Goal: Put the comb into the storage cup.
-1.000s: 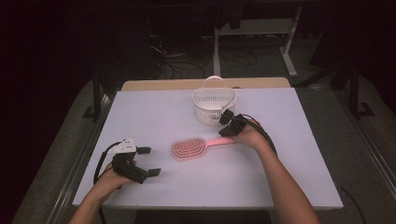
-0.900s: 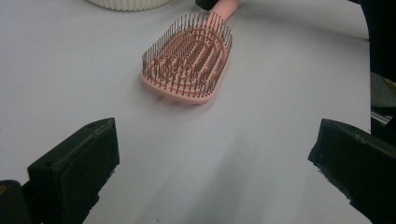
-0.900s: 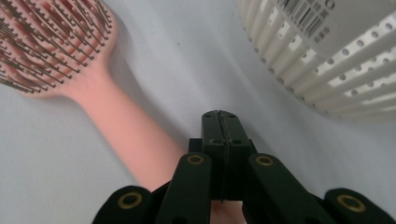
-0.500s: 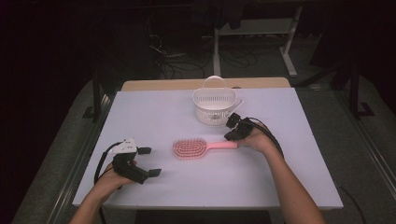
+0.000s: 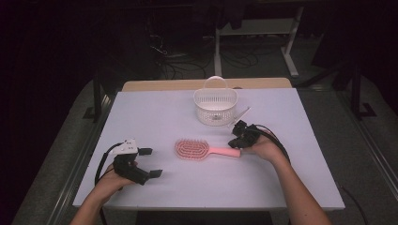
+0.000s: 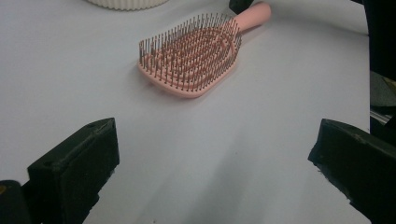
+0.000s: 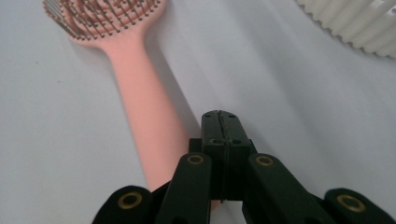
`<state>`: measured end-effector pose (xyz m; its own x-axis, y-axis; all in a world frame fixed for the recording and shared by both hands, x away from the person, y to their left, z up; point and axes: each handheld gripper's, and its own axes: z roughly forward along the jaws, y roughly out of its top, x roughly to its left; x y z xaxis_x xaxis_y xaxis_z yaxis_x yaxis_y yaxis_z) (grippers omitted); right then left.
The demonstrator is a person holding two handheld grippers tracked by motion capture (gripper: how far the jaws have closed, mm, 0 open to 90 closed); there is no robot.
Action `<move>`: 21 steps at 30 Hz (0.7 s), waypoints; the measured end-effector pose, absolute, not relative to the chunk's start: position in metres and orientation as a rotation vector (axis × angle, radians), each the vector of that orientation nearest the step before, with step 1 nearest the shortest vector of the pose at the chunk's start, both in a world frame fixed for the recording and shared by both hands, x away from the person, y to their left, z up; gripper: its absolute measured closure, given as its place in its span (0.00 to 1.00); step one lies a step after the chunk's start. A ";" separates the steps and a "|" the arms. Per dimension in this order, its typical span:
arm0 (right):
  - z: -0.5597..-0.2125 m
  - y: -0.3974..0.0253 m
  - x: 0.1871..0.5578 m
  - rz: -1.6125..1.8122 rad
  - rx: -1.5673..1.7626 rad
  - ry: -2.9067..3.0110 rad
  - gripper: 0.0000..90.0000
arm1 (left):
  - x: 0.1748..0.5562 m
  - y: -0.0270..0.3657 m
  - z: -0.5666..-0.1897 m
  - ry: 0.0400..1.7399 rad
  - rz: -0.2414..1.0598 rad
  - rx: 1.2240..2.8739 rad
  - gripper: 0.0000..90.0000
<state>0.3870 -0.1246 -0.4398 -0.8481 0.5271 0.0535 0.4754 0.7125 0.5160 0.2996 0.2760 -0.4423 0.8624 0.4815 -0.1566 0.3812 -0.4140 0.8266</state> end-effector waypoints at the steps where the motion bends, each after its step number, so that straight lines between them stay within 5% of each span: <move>1: -0.440 -0.125 0.385 0.811 0.828 2.817 0.99 | 0.300 0.276 -0.442 0.628 0.128 2.051 0.00; 21: -0.444 -0.129 0.345 0.849 0.753 2.856 0.99 | 0.299 0.276 -0.442 0.627 0.130 2.054 0.00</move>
<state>0.3450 -0.1290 -0.4440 -0.8776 0.4741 0.0716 0.4362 0.7273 0.5299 0.2989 0.2760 -0.4421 0.8630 0.4810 -0.1546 0.3802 -0.4169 0.8256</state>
